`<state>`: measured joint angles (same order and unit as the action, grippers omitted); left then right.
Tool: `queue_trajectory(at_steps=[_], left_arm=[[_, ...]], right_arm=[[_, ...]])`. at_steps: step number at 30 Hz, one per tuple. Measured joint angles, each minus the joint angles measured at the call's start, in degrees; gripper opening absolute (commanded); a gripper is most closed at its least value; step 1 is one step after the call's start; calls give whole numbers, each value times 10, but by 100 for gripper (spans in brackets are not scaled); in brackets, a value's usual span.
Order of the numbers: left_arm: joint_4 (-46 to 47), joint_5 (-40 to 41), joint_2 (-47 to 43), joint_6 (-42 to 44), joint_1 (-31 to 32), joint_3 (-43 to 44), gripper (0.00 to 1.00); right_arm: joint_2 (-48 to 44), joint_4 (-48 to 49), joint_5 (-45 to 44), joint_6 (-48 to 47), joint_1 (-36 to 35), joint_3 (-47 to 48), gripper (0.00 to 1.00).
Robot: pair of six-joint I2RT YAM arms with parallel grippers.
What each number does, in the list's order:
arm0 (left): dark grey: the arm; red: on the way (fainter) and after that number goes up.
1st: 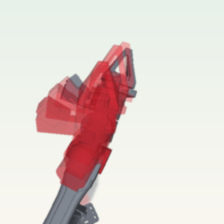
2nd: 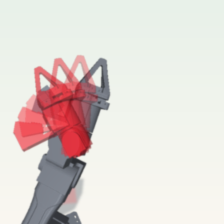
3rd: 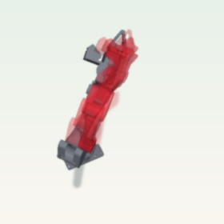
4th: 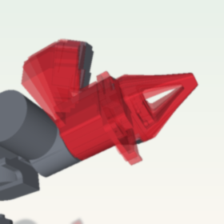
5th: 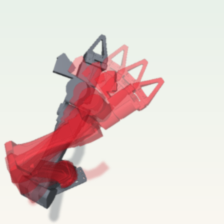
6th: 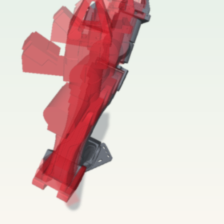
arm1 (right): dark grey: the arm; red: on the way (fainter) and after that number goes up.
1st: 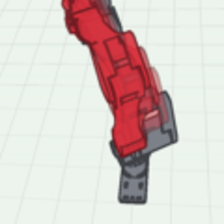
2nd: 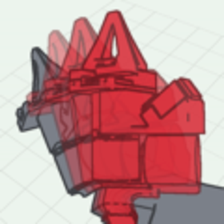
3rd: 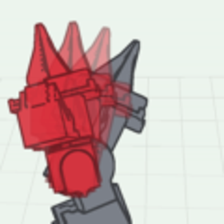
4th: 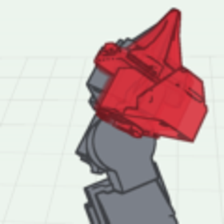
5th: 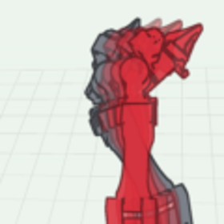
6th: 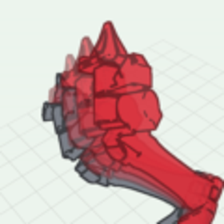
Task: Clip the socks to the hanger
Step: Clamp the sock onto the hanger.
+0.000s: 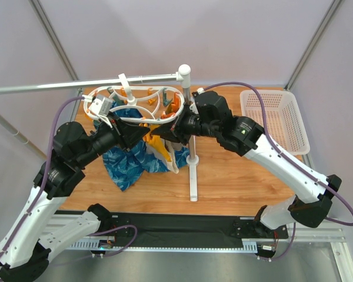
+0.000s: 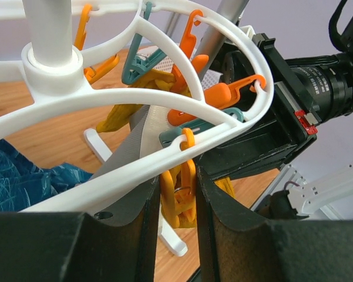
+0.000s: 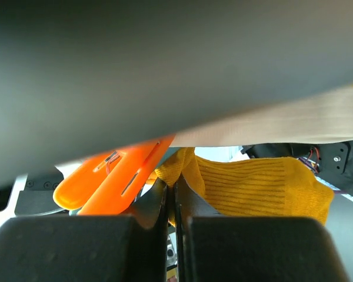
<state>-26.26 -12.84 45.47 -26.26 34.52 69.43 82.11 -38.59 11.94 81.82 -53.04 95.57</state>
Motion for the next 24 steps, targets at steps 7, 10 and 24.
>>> queue_trajectory(at_steps=[7,10,24], left_arm=[[-3,14,-3,-4,2,0,0],[-6,19,-5,-6,3,0,0],[-15,48,0,-22,4,0,0]], right_arm=[[-6,20,6,5,0,-20,0],[-11,26,10,7,1,-32,0],[-15,40,19,9,2,-47,0]])
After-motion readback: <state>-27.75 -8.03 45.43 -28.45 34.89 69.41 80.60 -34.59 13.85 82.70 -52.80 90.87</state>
